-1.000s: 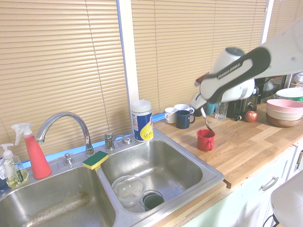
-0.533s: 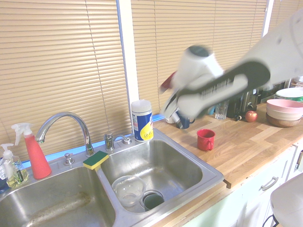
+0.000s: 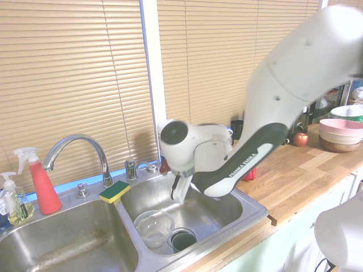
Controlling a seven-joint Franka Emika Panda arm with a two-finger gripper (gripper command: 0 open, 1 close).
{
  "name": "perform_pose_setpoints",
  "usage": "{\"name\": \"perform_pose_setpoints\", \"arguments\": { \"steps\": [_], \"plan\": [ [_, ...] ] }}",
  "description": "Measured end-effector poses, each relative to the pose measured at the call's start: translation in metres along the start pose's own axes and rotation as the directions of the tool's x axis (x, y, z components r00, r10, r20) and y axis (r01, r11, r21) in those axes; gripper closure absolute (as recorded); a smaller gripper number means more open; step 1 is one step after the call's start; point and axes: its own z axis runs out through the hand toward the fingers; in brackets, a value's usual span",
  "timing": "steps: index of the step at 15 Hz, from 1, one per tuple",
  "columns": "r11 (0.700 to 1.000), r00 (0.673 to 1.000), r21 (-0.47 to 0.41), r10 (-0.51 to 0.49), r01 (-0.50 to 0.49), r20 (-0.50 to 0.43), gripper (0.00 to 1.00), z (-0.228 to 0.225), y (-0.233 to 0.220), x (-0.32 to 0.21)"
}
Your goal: Put the spoon into the sink
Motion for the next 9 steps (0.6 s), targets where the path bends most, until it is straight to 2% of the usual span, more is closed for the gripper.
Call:
{"name": "perform_pose_setpoints", "arguments": {
  "steps": [2,5,6,9],
  "plan": [
    [0.999,0.997,-0.041,-0.028,0.031,0.076,1.0,0.028,-0.006,-0.01],
    [0.996,0.98,-0.058,-0.054,0.066,0.19,1.0,0.068,-0.019,-0.013],
    [0.996,0.973,-0.062,-0.054,0.07,0.224,0.0,0.083,-0.025,-0.009],
    [0.996,0.956,-0.06,-0.042,0.062,0.291,0.0,0.129,-0.046,0.002]
  ]
}}
